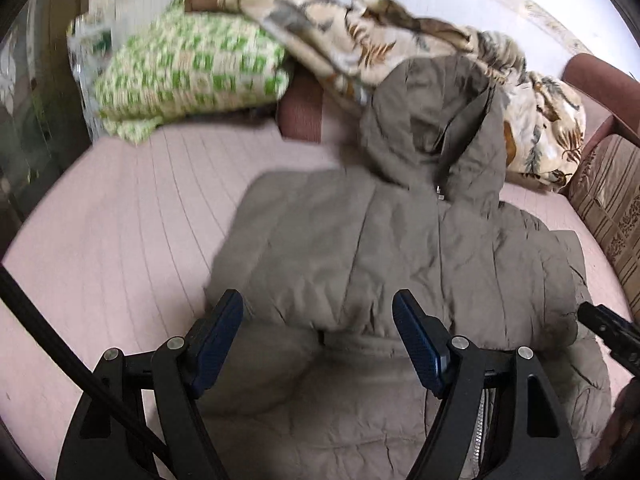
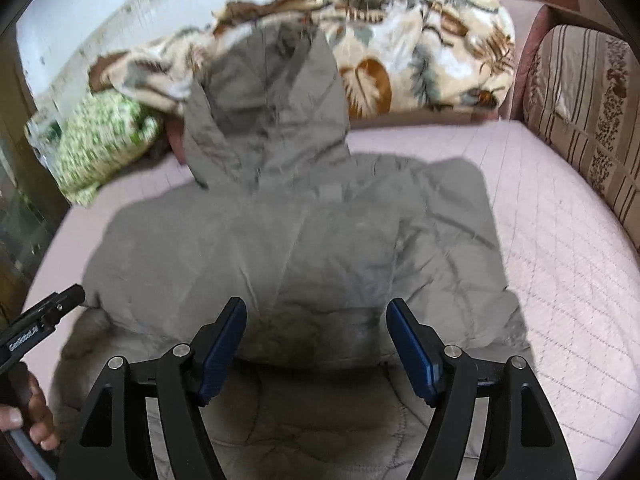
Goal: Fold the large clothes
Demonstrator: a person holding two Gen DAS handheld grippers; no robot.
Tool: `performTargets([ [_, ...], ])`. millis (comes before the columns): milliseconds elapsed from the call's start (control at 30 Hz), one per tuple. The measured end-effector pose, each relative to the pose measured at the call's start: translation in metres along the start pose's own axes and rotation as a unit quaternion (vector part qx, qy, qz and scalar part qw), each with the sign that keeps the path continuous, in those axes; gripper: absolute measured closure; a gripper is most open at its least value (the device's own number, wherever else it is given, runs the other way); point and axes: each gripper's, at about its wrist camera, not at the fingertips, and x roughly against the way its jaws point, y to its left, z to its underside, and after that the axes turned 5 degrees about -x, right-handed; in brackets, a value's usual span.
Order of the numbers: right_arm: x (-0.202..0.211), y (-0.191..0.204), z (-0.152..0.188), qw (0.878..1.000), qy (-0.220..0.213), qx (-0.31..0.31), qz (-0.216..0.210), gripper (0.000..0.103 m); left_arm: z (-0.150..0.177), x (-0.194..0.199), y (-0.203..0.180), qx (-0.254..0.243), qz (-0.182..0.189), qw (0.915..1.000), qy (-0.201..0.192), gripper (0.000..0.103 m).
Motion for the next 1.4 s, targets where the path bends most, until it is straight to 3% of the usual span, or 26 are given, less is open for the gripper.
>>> performTargets([
  [167,0.022,-0.007,-0.001,1.000,-0.001,-0.011,-0.025,0.026,-0.004,0.007,-0.005,-0.022,0.028,0.9991,-0.021,0.026],
  [267,0.041,0.000,-0.020,0.999,0.003,-0.004,-0.044,0.026,-0.005,0.011,-0.008,-0.028,0.050,0.9980,-0.026,0.027],
  [467,0.099,0.037,-0.114,0.997,-0.030,0.041,-0.061,0.026,-0.007,0.018,-0.012,-0.039,0.071,0.9959,-0.040,0.027],
  [667,0.115,0.060,-0.201,0.995,-0.055,0.045,-0.068,0.026,-0.007,0.006,-0.013,-0.038,0.072,0.9962,-0.031,0.026],
  [867,0.078,0.068,-0.265,0.995,-0.039,0.023,-0.087,0.026,-0.004,-0.008,-0.019,-0.055,0.073,0.9955,-0.024,0.026],
  [967,0.043,0.075,-0.289,0.996,-0.033,0.032,-0.074,0.026,-0.003,-0.015,-0.023,-0.060,0.076,0.9949,-0.026,0.026],
  [1233,-0.073,0.060,-0.321,0.999,-0.012,0.042,-0.029,0.026,-0.002,-0.027,-0.022,-0.057,0.092,0.9936,-0.032,0.026],
  [1400,-0.141,0.043,-0.339,0.999,0.003,0.040,-0.024,0.026,-0.005,-0.041,-0.024,-0.056,0.097,0.9933,-0.027,0.027],
])
